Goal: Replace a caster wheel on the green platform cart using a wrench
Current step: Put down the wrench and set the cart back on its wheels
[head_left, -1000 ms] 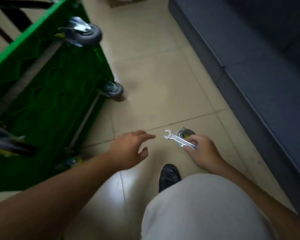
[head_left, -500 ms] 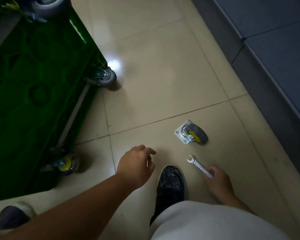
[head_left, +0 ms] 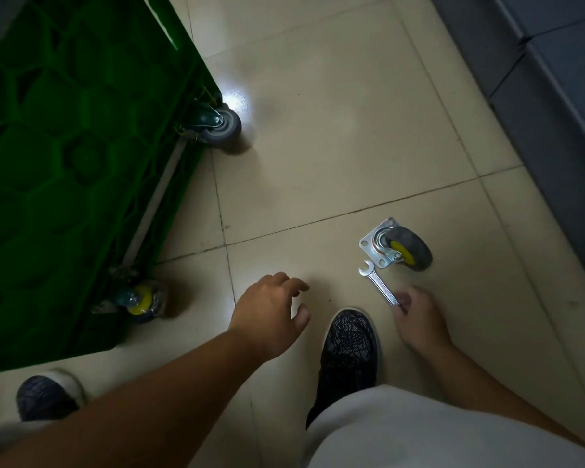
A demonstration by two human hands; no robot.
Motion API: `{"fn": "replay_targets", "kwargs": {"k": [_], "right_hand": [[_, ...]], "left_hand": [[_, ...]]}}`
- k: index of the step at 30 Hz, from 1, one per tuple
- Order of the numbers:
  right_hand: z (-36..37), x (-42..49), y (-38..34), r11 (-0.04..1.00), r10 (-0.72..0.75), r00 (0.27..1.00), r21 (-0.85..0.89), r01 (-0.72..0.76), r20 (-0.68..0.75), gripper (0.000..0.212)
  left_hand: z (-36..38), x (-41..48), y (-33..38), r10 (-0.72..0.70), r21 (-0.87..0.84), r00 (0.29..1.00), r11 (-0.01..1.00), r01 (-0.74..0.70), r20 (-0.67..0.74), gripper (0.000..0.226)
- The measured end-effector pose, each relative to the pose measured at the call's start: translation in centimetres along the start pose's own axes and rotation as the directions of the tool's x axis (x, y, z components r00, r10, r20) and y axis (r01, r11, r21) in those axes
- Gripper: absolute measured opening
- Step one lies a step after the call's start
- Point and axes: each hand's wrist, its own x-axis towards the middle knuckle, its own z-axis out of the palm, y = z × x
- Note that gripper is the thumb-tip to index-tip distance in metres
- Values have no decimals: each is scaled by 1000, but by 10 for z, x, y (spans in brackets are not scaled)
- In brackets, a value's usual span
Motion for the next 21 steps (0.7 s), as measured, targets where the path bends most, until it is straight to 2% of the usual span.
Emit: {"fn": "replay_targets", "kwargs": {"k": [4,7,10,12,15,21], "right_hand": [[-10,-17,-28,997,-80,996,-19,81,25,18],[-35,-35,-93,960,-275,959,-42,278,65,16],[-67,-64,-194,830,-540,840,-134,542,55,16],[-85,-91,-260,734,-657,751,-173,656,64,15],[-93,-129,-341,603,-747,655,-300,739,115,15],[-44,-173,-492,393,-845,510,-457,798,162,21]], "left_hand": [[-25,-11,-6,46,58,999,997,-45,-13,38],[-63,-30,-9,70,83,993,995,-62,-99,37],[-116,-55,-18,70,55,969,997,-58,-239,36],[-157,-69,-32,90,65,943,995,-73,-320,36],[-224,-80,-55,120,90,885,992,-88,-450,35],[-343,-78,-109,136,105,743,991,-89,-656,24]]}}
